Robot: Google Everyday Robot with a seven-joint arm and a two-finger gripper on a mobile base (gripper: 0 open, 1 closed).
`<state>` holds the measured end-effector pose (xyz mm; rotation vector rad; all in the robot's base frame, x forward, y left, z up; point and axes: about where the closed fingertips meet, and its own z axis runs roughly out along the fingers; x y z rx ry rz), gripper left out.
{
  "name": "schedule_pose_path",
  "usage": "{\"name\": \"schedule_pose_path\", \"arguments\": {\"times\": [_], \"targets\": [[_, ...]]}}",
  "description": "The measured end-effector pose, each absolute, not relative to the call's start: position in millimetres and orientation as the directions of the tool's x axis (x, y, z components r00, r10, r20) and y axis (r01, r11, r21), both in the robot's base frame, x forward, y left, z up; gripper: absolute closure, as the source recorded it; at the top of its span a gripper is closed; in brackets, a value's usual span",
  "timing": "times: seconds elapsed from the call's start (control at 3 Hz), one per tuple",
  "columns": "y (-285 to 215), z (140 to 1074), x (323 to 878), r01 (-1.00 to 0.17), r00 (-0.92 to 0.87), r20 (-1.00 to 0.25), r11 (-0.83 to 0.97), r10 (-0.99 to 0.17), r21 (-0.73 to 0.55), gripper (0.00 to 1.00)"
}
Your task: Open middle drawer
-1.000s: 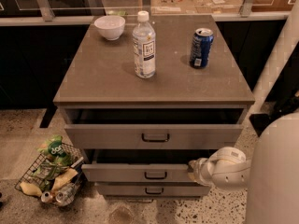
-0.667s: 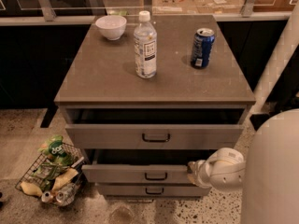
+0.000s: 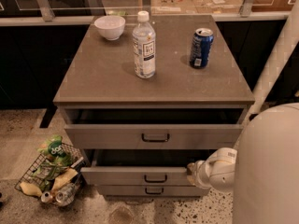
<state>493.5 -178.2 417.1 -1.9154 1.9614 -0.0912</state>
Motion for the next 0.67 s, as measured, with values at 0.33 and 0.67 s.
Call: {"name": "schedule_pose_path", "arguments": {"times": [0.33, 0.67], "targets": [[-178.0, 418.4, 493.4, -0.947, 0.015, -0.233, 0.061, -0.972, -0.317, 1.0], [-177.9, 418.4, 493.3, -0.947, 0.015, -0.233, 0.061, -0.972, -0.317, 1.0]]}}
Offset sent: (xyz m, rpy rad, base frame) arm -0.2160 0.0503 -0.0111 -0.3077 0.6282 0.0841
